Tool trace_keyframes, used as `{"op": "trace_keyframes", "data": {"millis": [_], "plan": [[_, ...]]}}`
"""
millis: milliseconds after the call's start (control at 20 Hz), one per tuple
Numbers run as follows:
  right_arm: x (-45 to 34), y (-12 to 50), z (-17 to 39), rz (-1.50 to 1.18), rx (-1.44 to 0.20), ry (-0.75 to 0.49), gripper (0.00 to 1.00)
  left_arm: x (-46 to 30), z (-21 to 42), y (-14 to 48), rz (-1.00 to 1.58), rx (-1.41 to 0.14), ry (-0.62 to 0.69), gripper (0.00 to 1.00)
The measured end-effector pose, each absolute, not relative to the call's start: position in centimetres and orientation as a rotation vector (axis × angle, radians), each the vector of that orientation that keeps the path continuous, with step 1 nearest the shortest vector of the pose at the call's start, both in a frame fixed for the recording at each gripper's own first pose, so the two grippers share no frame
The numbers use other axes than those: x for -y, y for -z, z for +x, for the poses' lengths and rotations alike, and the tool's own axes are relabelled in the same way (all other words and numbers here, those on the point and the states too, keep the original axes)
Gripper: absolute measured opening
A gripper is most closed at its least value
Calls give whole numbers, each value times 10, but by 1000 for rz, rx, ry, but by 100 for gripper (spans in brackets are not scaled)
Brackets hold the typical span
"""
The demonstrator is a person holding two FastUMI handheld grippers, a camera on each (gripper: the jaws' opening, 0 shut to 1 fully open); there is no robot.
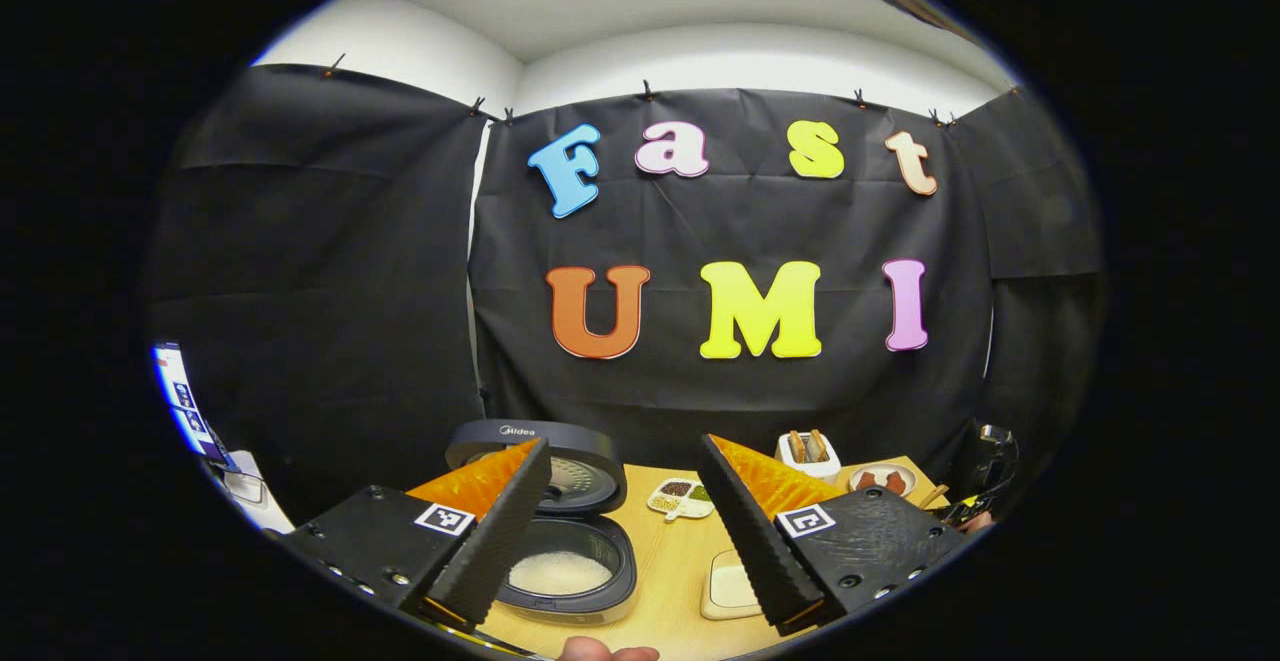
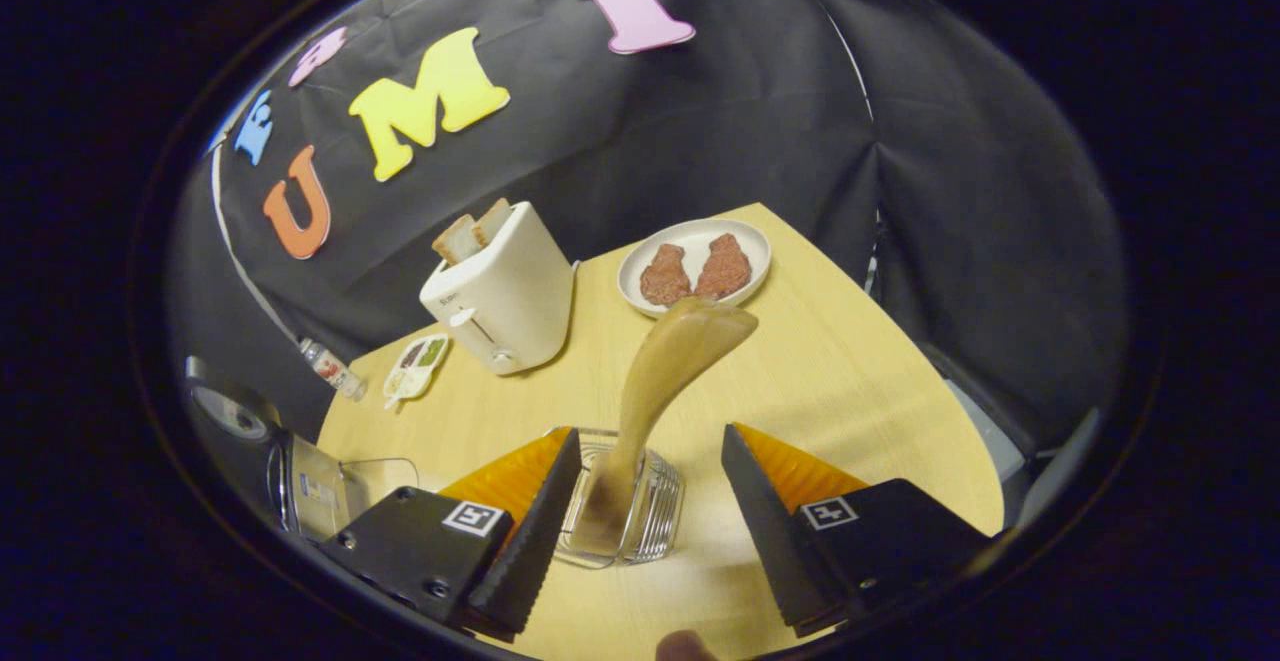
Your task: Close the left gripper, press the button to open the rice cooker; take a wooden spoon from the chopstick holder with the right hand, scoop a spoonful of rice and pour it into the rice cooker, then put the wooden spoon back into the chopstick holder.
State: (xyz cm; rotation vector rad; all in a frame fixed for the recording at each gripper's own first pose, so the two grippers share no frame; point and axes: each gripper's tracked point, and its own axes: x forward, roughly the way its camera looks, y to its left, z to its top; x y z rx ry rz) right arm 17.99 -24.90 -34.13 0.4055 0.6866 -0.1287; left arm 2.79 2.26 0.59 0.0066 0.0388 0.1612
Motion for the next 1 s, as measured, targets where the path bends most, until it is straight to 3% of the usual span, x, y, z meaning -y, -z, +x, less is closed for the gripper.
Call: {"op": "trace_keyframes", "data": {"millis": [50,100,200,300,350,400,500,550,700,1000], "plan": [[251,343,185,405,-688,127,83,-22,28,-4,5,-42,-166,94],[250,344,189,400,-686,117,86,-22,27,-5,4,-45,-172,94],[251,342,195,375,-682,96,79,-24,28,-6,8,-43,-185,94],[247,343,205,358,-685,85,60,-25,29,-4,8,-44,-196,94],[245,346,208,358,-689,78,65,-26,30,-3,10,-44,-200,94],[243,347,208,360,-693,75,57,-26,30,-4,13,-41,-201,95],[244,344,206,360,-691,80,29,-27,29,-1,16,-46,-211,95],[239,344,207,369,-690,71,31,-28,29,-1,17,-51,-214,95],[225,329,201,356,-672,34,20,-30,28,-1,24,-46,-215,95],[219,280,193,267,-568,57,15,-39,24,-5,22,-19,-182,95]]}}
